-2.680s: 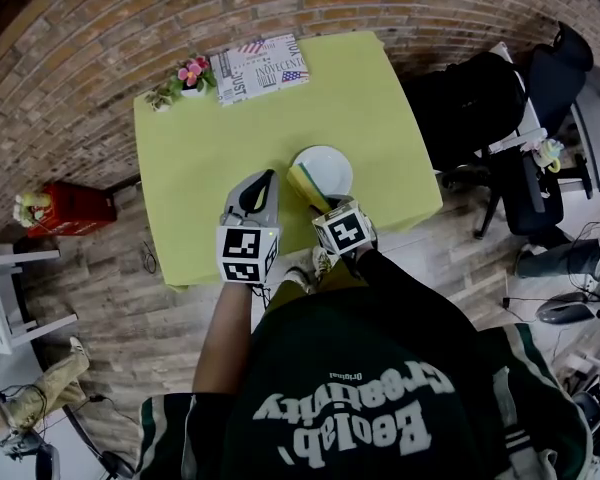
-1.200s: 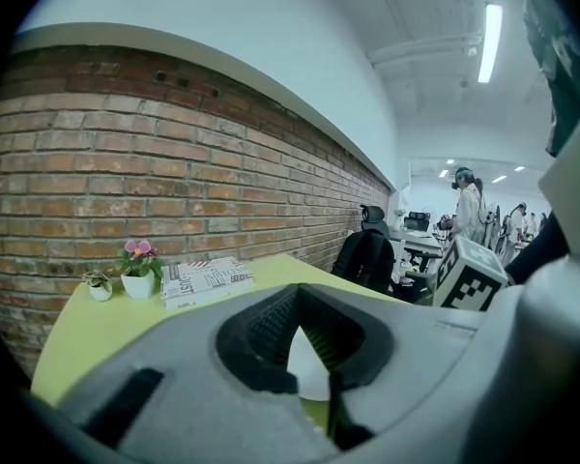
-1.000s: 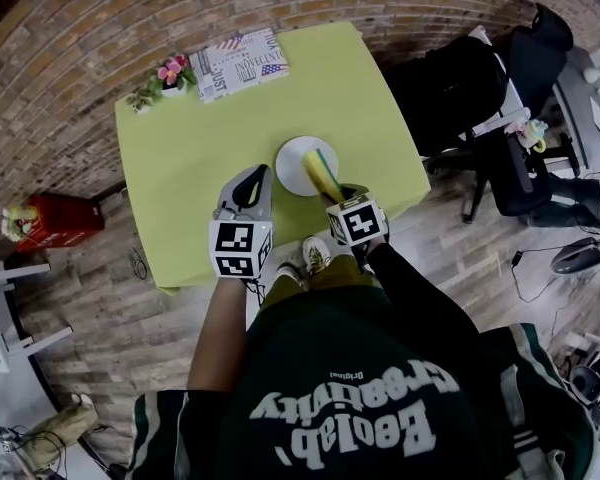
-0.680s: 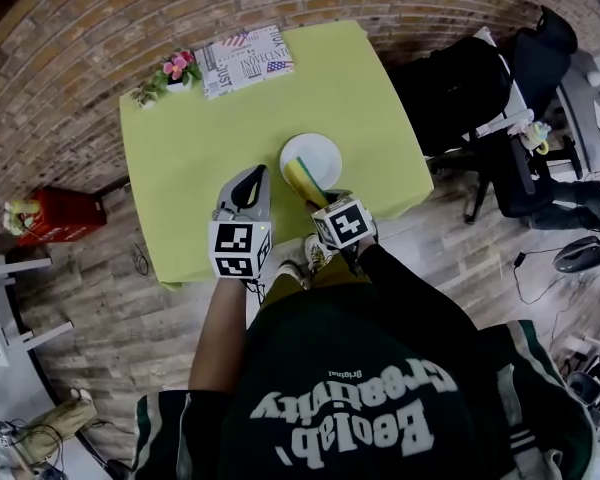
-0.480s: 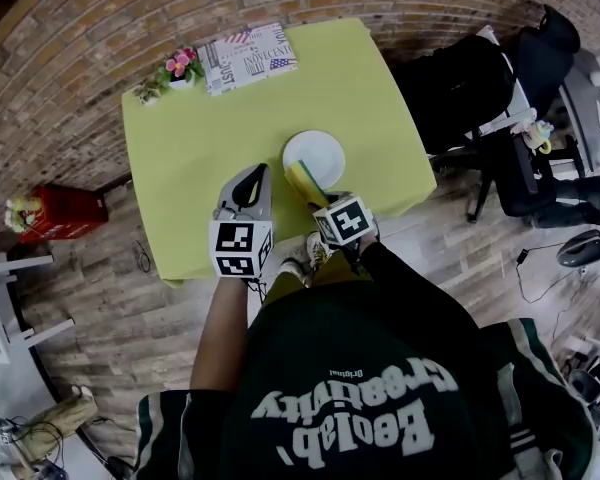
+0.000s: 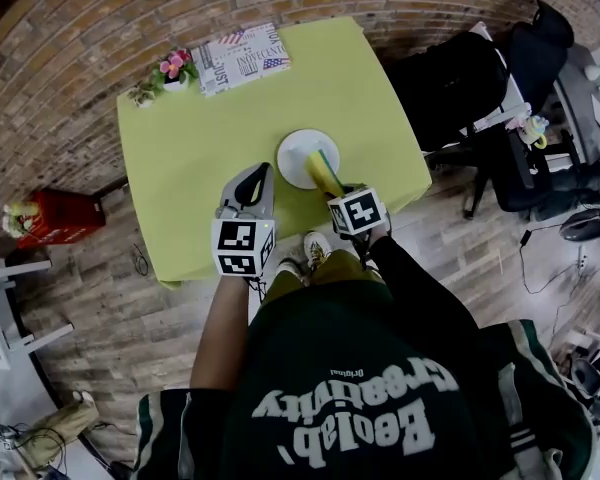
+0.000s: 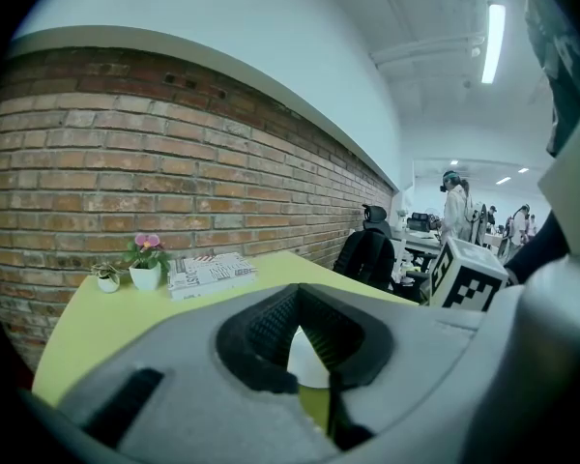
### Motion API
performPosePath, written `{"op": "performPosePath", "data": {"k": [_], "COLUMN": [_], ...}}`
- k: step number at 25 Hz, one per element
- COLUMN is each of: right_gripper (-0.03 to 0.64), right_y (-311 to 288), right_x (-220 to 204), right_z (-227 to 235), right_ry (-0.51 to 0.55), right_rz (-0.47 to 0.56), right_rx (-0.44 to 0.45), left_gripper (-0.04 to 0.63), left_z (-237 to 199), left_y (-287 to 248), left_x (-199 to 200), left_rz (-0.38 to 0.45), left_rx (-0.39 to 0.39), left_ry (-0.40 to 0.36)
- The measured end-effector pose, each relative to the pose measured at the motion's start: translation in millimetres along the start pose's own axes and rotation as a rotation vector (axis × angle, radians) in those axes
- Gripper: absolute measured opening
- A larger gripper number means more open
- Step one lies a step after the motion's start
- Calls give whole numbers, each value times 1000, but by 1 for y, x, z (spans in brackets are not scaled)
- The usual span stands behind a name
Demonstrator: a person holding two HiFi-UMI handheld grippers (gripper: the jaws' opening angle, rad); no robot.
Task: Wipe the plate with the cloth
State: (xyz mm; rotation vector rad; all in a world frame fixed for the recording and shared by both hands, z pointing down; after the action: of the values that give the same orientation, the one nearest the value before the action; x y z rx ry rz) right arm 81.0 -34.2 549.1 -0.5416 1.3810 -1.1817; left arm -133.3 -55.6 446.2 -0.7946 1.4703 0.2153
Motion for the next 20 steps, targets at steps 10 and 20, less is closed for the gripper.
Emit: {"op": "performPosePath", "data": {"k": [10,20], "right_gripper": [137,138], "right_y": [17,19], "right_x": [-12,-10], "right_z": [38,27], "right_ry": [-68,-51], "right_rz": [12,61], "right_rx": [-113,-71], "left_gripper": [3,3], "left_z": [12,13], "left_y": [-7,-2], "left_x": [4,4], "left_rz": [2,3], "left_rx": [-33,-22], "left_ry": [-12,-18]}}
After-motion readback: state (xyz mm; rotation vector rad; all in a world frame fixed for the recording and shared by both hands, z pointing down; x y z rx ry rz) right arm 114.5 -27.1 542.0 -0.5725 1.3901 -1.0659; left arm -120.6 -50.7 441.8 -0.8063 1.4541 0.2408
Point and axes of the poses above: the fingertips, and each gripper's own axes: y backward along the fingers, z to its right, x out of its top, the point moved 10 cm from there along y, backward along the fingers, and after that the axes turned 1 degree about -y, right-handed, at the moved point
